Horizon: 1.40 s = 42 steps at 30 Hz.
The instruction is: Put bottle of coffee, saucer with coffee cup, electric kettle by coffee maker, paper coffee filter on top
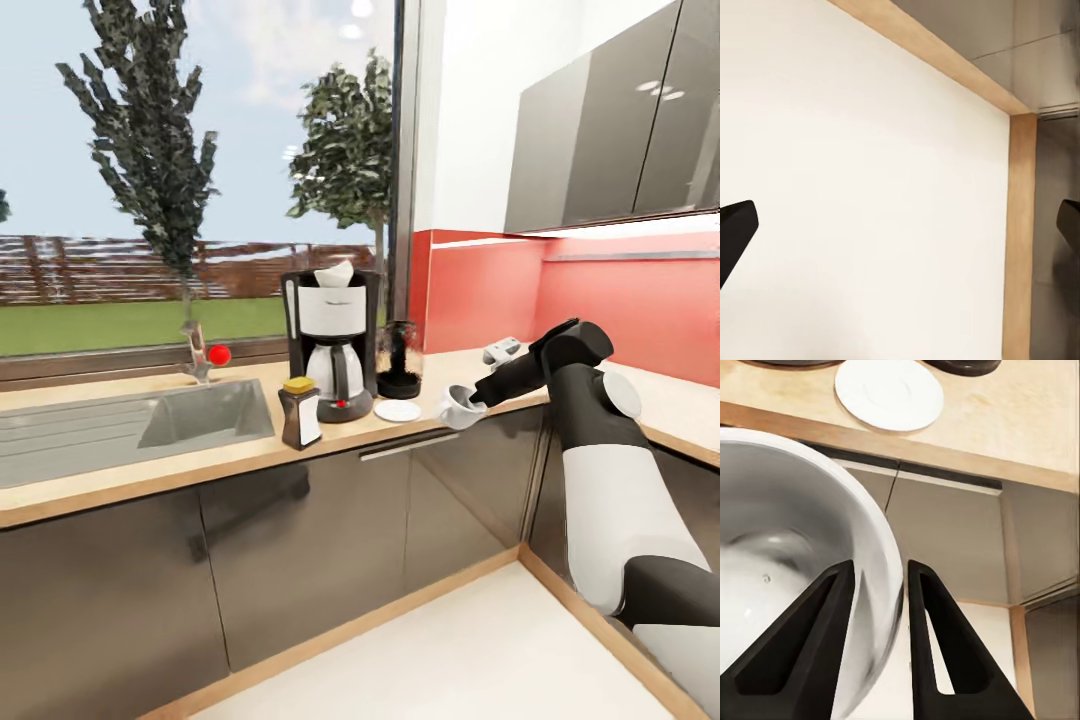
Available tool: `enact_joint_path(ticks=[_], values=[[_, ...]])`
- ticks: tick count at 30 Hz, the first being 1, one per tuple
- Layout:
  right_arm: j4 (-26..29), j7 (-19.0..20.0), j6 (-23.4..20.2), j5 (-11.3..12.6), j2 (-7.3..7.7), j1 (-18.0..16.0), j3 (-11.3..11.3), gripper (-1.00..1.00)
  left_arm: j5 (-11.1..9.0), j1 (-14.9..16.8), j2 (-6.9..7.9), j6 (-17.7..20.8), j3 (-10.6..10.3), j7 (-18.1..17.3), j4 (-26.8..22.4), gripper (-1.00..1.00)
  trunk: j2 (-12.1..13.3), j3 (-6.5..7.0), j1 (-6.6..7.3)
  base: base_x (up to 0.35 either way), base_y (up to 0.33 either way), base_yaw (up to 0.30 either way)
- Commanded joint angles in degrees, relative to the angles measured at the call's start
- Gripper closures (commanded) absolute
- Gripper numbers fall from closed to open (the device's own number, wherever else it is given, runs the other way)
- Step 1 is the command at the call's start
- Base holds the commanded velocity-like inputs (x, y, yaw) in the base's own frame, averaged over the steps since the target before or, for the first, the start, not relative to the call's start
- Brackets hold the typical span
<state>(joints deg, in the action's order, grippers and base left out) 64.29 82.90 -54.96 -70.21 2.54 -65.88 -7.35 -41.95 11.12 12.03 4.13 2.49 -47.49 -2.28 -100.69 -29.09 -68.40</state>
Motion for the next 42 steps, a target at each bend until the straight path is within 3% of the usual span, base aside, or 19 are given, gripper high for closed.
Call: enact_joint_path(ticks=[1, 18, 42], values=[[0.1, 0.6, -0.6, -0.5, 0.01, 0.0, 0.0, 1.00, -0.1, 0.0, 0.01, 0.4, 0.2, -0.2, 0.0, -1.00, 0.0, -0.07, 0.01, 0.000, -0.318, 0.008], [0.6, 0.7, -0.7, -0.5, 0.01, 0.0, -0.1, 1.00, -0.1, 0.0, 0.01, 0.4, 0.3, -0.2, 0.1, -1.00, 0.0, -0.07, 0.01, 0.117, -0.271, 0.006], [0.6, 0.7, -0.7, -0.6, 0.01, 0.0, 0.0, 1.00, -0.1, 0.0, 0.06, 0.4, 0.4, -0.2, 0.1, -1.00, 0.0, -0.07, 0.01, 0.031, -0.012, 0.221]])
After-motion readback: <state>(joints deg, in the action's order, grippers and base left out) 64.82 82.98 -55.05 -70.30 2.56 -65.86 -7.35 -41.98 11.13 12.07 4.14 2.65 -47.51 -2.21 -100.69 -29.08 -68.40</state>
